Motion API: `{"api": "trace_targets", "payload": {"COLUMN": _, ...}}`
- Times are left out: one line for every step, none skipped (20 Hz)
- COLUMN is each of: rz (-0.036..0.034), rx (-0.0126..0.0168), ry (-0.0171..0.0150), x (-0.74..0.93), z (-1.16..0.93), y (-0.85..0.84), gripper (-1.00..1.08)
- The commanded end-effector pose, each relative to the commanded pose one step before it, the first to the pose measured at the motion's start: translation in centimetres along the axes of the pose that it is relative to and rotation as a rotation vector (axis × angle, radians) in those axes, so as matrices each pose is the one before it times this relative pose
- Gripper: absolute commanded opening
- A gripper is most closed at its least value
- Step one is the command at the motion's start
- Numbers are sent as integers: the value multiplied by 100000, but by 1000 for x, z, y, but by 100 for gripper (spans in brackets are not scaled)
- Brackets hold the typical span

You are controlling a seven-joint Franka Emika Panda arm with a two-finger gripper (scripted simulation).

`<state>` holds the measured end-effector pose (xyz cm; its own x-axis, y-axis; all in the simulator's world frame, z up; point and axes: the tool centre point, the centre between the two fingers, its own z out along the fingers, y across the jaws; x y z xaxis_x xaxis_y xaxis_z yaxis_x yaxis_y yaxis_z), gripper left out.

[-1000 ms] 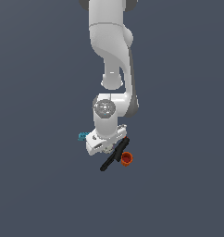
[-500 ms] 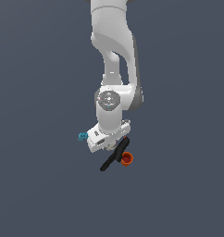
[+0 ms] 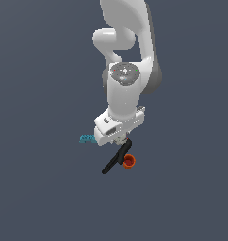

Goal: Pick up a designated object from a clutter of objects.

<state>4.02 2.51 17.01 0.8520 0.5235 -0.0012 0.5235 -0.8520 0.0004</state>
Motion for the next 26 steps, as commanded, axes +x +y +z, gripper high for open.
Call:
{"api": "trace_targets", "payload": {"rz": -13, "rx": -82, "ry": 91, "x": 656, "z": -2932, "y": -786, "gripper": -100}}
{"api": "trace_targets", "payload": {"rz": 0, "rx": 0, "ry": 0, "x": 264, "z": -1115, "y": -296, "gripper": -100}}
{"api": "trace_targets", "payload": {"rz": 0, "rx": 0, "ry": 0, "x": 265, "z": -1105, "y": -292, "gripper": -100}}
{"api": "trace_targets", "payload": {"rz": 0, "rx": 0, "ry": 0, "x": 265, "z": -1096, "y": -289, "gripper": -100}}
{"api": "trace_targets", "payload": {"rz": 0, "rx": 0, "ry": 0, "x": 266, "z": -1087, "y": -285, "gripper": -100}}
{"api": "trace_targets", "payload": {"rz": 0, "rx": 0, "ry": 0, "x": 268, "z": -1079, "y": -282, "gripper": -100}}
{"api": "trace_targets", "payload": {"rz": 0, "rx": 0, "ry": 0, "x": 269, "z": -1065, "y": -276, "gripper": -100}}
{"api": "trace_targets", "payload": {"rz": 0, "rx": 0, "ry": 0, "x": 265, "z": -1029, "y": -265, "gripper": -100}}
{"api": "trace_targets", "payload": {"rz": 0, "rx": 0, "ry": 0, "x": 257, "z": -978, "y": -250, "gripper": -100}}
{"api": "trace_targets", "payload": {"rz": -25, "rx": 42, "ry": 0, "x": 251, "z": -909, "y": -236, "gripper": -100}}
{"api": "trace_targets", "payload": {"rz": 0, "rx": 0, "ry": 0, "x": 232, "z": -861, "y": -218, "gripper": -100}}
{"api": "trace_targets", "payload": {"rz": 0, "rx": 0, "ry": 0, "x": 219, "z": -804, "y": -203, "gripper": -100}}
{"api": "trace_targets", "payload": {"rz": 0, "rx": 0, "ry": 0, "x": 209, "z": -747, "y": -187, "gripper": -100}}
{"api": "trace_targets", "payload": {"rz": 3, "rx": 47, "ry": 14, "x": 194, "z": -686, "y": -153, "gripper": -100}}
{"api": "trace_targets", "payload": {"rz": 0, "rx": 0, "ry": 0, "x": 190, "z": -632, "y": -153, "gripper": -100}}
{"api": "trace_targets", "payload": {"rz": 0, "rx": 0, "ry": 0, "x": 179, "z": -577, "y": -137, "gripper": -100}}
{"api": "trace_targets", "payload": {"rz": 0, "rx": 0, "ry": 0, "x": 167, "z": -526, "y": -124, "gripper": -100}}
{"api": "trace_targets", "payload": {"rz": 0, "rx": 0, "ry": 0, "x": 152, "z": -473, "y": -111, "gripper": -100}}
{"api": "trace_targets", "payload": {"rz": 0, "rx": 0, "ry": 0, "x": 136, "z": -421, "y": -98, "gripper": -100}}
{"api": "trace_targets", "payload": {"rz": 0, "rx": 0, "ry": 0, "x": 121, "z": -368, "y": -86, "gripper": -100}}
{"api": "trace_targets", "payload": {"rz": 0, "rx": 0, "ry": 0, "x": 105, "z": -316, "y": -73, "gripper": -100}}
{"api": "trace_targets", "payload": {"rz": 0, "rx": 0, "ry": 0, "x": 90, "z": -264, "y": -60, "gripper": -100}}
{"api": "trace_targets", "payload": {"rz": 23, "rx": 40, "ry": 17, "x": 63, "z": -213, "y": -20, "gripper": -100}}
{"api": "trace_targets", "payload": {"rz": 0, "rx": 0, "ry": 0, "x": 60, "z": -161, "y": -34, "gripper": -100}}
{"api": "trace_targets", "payload": {"rz": 0, "rx": 0, "ry": 0, "x": 46, "z": -109, "y": -21, "gripper": -100}}
{"api": "trace_targets", "payload": {"rz": 0, "rx": 0, "ry": 0, "x": 32, "z": -58, "y": -8, "gripper": -100}}
